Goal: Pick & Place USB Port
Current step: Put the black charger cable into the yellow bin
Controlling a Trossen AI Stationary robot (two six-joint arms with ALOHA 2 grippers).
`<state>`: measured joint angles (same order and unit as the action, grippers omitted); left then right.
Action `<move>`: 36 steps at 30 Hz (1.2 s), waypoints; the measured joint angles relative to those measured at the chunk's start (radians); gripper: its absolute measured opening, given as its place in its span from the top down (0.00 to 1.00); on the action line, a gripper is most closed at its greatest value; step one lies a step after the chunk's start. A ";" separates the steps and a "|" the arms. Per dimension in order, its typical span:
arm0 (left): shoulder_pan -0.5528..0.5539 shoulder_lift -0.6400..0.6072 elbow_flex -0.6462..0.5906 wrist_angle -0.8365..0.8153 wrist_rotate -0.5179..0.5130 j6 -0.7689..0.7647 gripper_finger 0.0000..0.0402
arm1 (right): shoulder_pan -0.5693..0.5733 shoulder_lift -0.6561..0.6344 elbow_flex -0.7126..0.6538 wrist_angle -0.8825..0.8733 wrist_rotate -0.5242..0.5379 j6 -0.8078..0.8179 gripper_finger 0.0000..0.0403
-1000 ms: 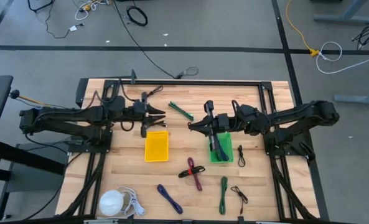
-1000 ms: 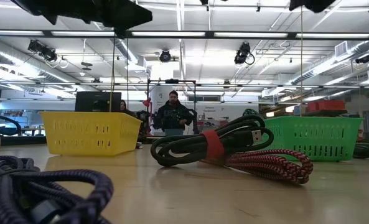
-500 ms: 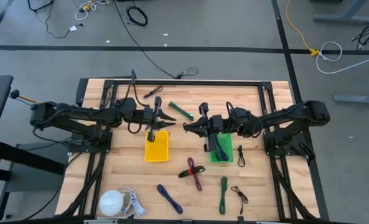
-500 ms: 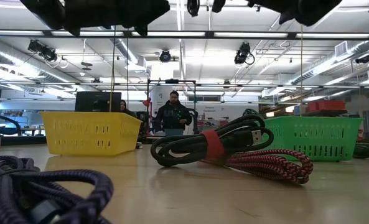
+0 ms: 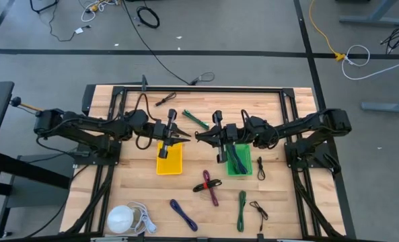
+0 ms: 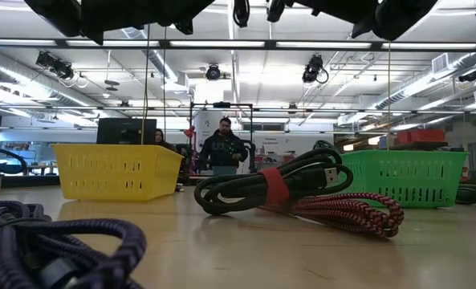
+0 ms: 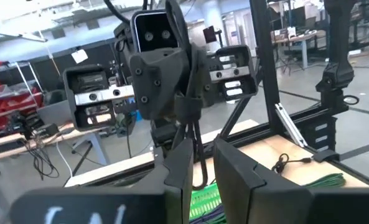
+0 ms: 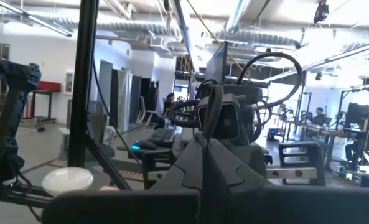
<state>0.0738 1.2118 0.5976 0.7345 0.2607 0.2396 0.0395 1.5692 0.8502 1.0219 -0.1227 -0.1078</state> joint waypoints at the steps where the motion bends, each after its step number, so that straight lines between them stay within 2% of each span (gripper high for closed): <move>1: 0.000 0.000 0.000 0.000 -0.001 0.005 0.82 | 0.000 0.008 0.007 0.000 -0.001 0.000 1.00; 9: -0.006 0.000 0.000 0.001 -0.056 0.007 0.65 | -0.013 0.062 0.046 -0.007 -0.032 0.022 1.00; 17: -0.006 0.000 0.000 0.009 -0.056 0.000 0.52 | -0.021 0.065 0.082 -0.016 -0.058 0.018 1.00; 36: -0.012 0.009 0.000 0.075 -0.058 -0.012 0.51 | -0.021 0.065 0.084 -0.043 -0.053 -0.005 1.00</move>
<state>0.0620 1.2212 0.5976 0.8098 0.2031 0.2273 0.0181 1.6337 0.9340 0.9785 -0.1757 -0.1127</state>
